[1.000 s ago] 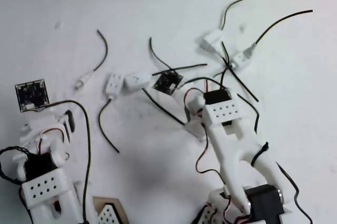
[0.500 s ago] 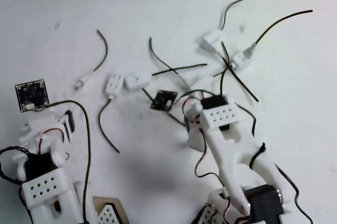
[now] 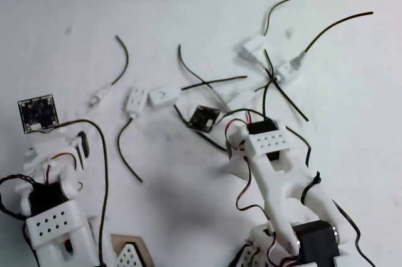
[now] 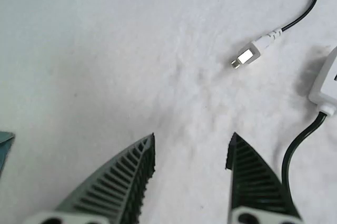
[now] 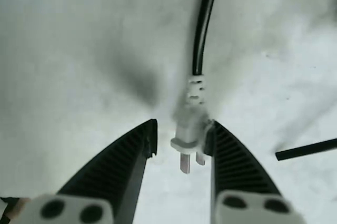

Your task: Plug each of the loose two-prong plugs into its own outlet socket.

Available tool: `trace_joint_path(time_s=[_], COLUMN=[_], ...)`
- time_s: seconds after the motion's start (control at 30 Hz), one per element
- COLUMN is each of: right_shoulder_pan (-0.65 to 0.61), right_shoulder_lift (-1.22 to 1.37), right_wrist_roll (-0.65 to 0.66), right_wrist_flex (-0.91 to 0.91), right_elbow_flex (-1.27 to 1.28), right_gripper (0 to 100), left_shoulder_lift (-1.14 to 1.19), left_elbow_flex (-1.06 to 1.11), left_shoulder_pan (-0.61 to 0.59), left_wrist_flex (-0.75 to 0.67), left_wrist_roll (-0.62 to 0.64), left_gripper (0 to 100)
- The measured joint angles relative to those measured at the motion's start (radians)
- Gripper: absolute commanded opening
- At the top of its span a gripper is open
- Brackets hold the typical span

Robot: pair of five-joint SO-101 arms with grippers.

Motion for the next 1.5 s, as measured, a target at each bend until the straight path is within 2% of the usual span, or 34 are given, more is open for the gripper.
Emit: trace_joint_path(time_s=[0.1,0.27,0.4,0.77,0.87,1.4,1.5], right_shoulder_pan=[0.0,0.009,0.017,0.006,-0.032,-0.137,-0.157], right_shoulder_lift=[0.005,0.098,0.216,0.302,0.301,0.506,0.499], right_wrist_roll=[0.0,-0.003,0.0,-0.003,-0.003,0.051,0.051], right_wrist_flex=[0.0,-0.083,-0.052,0.146,0.203,0.23,0.292], right_elbow_flex=[0.0,-0.011,-0.106,-0.292,-0.315,-0.353,-0.367], right_gripper=[13.0,6.1,1.5,1.8,1.8,1.7,1.7], left_shoulder_lift=[0.0,0.0,0.0,0.0,0.0,0.0,0.0], left_elbow_flex=[0.0,0.0,0.0,0.0,0.0,0.0,0.0], left_shoulder_pan=[0.0,0.0,0.0,0.0,0.0,0.0,0.0], left_wrist_flex=[0.0,0.0,0.0,0.0,0.0,0.0,0.0], left_wrist_roll=[0.0,0.0,0.0,0.0,0.0,0.0,0.0], left_gripper=[23,23,23,23,23,23,23])
